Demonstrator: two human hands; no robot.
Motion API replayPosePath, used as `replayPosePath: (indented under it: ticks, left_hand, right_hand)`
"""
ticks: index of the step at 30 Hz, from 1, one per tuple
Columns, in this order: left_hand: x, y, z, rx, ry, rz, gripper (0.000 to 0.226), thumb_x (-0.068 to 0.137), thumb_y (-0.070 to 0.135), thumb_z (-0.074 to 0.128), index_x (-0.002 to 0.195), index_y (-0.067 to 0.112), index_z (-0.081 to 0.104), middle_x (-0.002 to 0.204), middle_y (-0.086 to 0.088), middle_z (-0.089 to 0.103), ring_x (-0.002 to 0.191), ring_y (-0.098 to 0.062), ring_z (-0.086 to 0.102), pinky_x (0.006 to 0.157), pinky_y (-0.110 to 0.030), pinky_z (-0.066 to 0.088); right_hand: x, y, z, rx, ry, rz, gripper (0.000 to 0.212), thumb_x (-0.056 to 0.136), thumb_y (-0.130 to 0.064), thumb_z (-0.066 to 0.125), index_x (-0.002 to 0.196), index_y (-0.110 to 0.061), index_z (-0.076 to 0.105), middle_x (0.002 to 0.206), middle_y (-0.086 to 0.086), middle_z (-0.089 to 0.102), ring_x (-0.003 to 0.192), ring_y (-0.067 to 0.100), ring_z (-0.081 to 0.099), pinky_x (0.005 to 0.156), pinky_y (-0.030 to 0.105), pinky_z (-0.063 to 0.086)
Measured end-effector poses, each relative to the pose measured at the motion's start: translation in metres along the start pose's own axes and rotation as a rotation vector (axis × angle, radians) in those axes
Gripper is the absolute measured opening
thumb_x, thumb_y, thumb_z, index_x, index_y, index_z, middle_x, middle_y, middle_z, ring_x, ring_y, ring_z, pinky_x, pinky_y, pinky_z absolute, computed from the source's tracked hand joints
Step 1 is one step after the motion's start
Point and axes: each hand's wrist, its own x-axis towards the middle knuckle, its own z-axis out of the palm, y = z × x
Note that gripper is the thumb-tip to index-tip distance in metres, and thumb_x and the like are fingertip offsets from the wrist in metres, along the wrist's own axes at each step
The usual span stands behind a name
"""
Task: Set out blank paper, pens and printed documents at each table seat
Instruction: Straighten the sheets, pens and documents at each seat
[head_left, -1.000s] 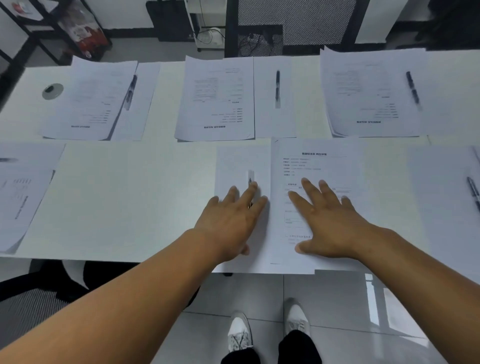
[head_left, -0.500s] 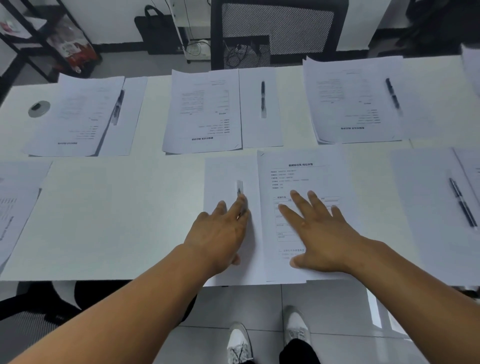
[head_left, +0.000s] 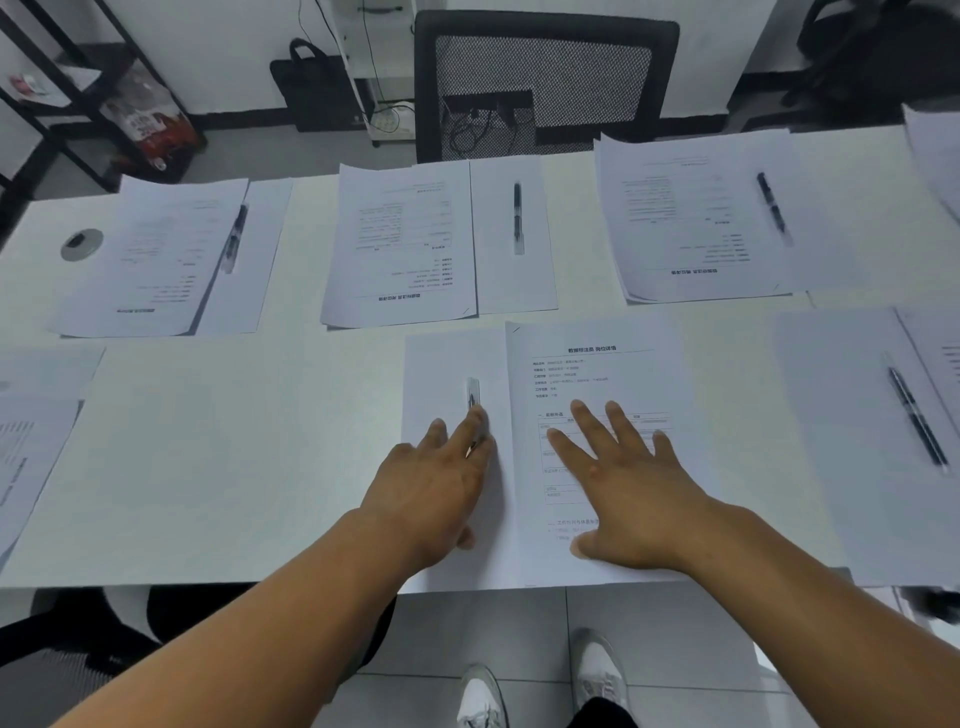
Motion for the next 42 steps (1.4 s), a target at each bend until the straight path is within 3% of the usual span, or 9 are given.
replayPosePath:
  ticks: [15, 19, 28, 35, 42]
  left_hand:
    - [0.000, -0.002, -0.001, -0.005, -0.017, -0.004, 0.113, 0.090, 0.046, 0.087, 0.171, 0.013, 0.015, 0.182, -0.003, -0.011, 0.156, -0.037, 0.032, 0.101, -0.047, 0.053]
    - [-0.004, -0.002, -0.013, -0.030, -0.044, -0.040, 0.122, 0.091, 0.047, 0.087, 0.174, 0.012, 0.006, 0.182, -0.005, -0.024, 0.167, -0.041, 0.016, 0.114, -0.054, 0.048]
    - [-0.056, -0.028, -0.110, -0.101, 0.055, -0.184, 0.111, 0.092, 0.063, 0.079, 0.170, 0.014, 0.017, 0.185, -0.003, -0.012, 0.167, -0.041, 0.019, 0.120, -0.057, 0.043]
    - [-0.159, -0.052, -0.199, -0.091, 0.163, -0.393, 0.113, 0.092, 0.064, 0.079, 0.172, 0.015, 0.016, 0.185, -0.005, -0.008, 0.166, -0.042, 0.024, 0.120, -0.060, 0.043]
    - [-0.276, -0.064, -0.248, -0.058, 0.206, -0.645, 0.099, 0.089, 0.065, 0.081, 0.160, 0.012, 0.034, 0.184, -0.007, 0.003, 0.155, -0.043, 0.037, 0.108, -0.057, 0.048]
  right_hand:
    - [-0.001, -0.002, 0.000, -0.019, 0.009, 0.005, 0.123, 0.092, -0.062, 0.070, 0.168, -0.038, -0.023, 0.171, -0.001, -0.044, 0.161, 0.034, -0.035, 0.131, 0.069, 0.001]
    - [-0.005, -0.003, -0.012, -0.025, 0.012, 0.003, 0.120, 0.092, -0.069, 0.066, 0.171, -0.033, -0.018, 0.173, -0.001, -0.041, 0.161, 0.033, -0.035, 0.131, 0.068, -0.001]
    - [-0.043, -0.037, -0.112, -0.092, 0.215, -0.086, 0.091, 0.104, -0.066, 0.050, 0.173, -0.022, 0.012, 0.183, 0.001, 0.002, 0.169, 0.028, -0.001, 0.135, 0.057, 0.003]
    - [-0.096, -0.105, -0.210, -0.163, 0.409, -0.224, 0.092, 0.101, -0.067, 0.051, 0.173, -0.026, 0.011, 0.183, 0.001, 0.005, 0.169, 0.029, 0.003, 0.134, 0.058, 0.006]
    - [-0.151, -0.193, -0.281, -0.234, 0.573, -0.434, 0.086, 0.099, -0.065, 0.054, 0.169, -0.027, 0.021, 0.180, 0.001, 0.017, 0.167, 0.029, 0.011, 0.133, 0.059, 0.011]
